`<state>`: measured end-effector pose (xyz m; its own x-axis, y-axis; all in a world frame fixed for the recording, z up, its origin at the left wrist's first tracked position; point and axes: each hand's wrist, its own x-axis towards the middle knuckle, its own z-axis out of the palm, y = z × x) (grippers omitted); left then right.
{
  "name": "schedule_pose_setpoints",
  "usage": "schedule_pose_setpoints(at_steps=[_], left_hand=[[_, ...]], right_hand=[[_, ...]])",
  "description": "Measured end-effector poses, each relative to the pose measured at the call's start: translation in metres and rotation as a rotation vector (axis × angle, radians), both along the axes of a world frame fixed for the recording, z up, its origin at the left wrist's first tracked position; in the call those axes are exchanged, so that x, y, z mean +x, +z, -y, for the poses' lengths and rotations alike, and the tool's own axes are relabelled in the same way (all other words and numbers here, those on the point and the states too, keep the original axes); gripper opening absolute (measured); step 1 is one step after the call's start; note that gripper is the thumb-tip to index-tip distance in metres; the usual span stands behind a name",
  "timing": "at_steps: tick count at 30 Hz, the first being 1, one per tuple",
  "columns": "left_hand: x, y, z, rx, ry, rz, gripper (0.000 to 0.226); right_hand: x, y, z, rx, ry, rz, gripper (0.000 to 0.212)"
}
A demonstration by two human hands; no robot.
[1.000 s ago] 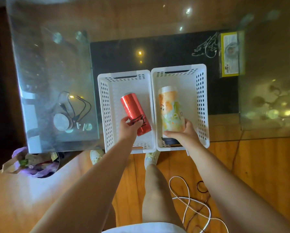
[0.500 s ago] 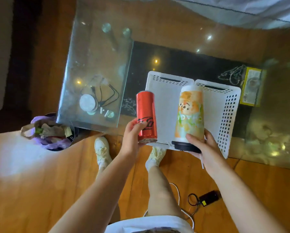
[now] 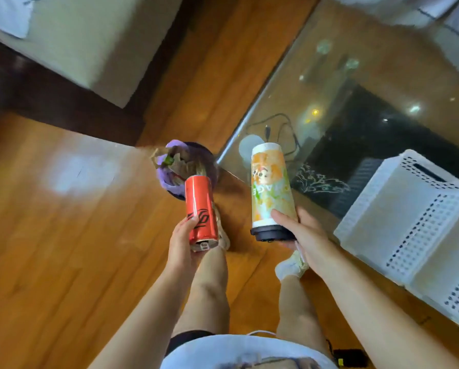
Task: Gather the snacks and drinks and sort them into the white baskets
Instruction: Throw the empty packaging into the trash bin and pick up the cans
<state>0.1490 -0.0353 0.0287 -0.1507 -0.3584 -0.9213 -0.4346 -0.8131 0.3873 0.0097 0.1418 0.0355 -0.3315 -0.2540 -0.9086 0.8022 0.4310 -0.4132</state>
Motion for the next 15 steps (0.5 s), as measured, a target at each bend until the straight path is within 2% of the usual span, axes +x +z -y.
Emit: schedule_pose_setpoints(at_steps=[5, 10, 15], left_hand=[[0.030, -0.017, 0.074, -0.023, -0.014, 0.092, 0.044], [0.030, -0.063, 0.124, -0.045, -0.120, 0.186, 0.042], [0.012, -0.128, 0.149, -0.043, -0.191, 0.250, 0.040]], right_hand=[[0.012, -0.019, 0.089, -0.010, 0.167, 0.075, 0.068], [0.024, -0.067, 0.149, 0.174, 0.249, 0.121, 0.076], [0.028, -0.124, 0.177, 0.340, 0.248, 0.210, 0.066]])
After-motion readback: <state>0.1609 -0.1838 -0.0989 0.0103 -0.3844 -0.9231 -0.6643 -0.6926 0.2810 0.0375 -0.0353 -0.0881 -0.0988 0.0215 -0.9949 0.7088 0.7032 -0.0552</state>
